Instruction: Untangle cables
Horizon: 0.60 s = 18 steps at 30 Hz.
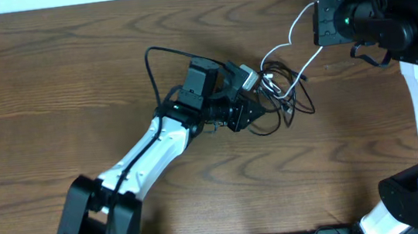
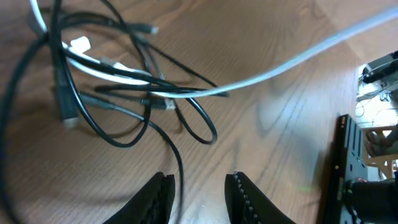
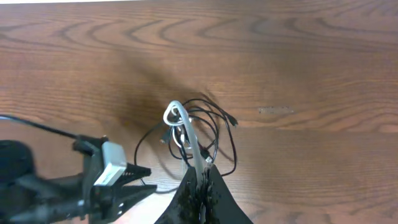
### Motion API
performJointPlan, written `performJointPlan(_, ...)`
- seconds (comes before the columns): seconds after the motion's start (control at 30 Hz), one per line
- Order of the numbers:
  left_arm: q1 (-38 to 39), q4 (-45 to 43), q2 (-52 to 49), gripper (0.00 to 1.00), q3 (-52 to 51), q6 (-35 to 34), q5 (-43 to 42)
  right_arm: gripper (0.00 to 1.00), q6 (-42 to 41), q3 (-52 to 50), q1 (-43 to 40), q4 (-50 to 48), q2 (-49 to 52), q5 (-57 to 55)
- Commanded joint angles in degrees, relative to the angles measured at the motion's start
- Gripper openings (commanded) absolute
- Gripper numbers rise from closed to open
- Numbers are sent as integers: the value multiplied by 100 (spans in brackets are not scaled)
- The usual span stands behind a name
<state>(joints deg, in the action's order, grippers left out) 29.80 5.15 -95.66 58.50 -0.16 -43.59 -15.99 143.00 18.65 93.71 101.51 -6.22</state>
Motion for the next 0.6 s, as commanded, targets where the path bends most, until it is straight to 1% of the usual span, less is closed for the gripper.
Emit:
performJointPlan(0.0,17,-92,-247,33,-15,-122,-2,1,138,68,-37,15,-7,-76)
performJointPlan(0.17,17,-149,-334,33,-15,-120,389,1,153,68,-35,39,-7,-76)
performJointPlan(0.3,50,-385,-334,43,-15,-212,400,1,151,68,-35,37,-7,-74)
performJointPlan(0.57,334,-590,-337,43,-15,-273,424,1,151,68,-37,15,-4,-118)
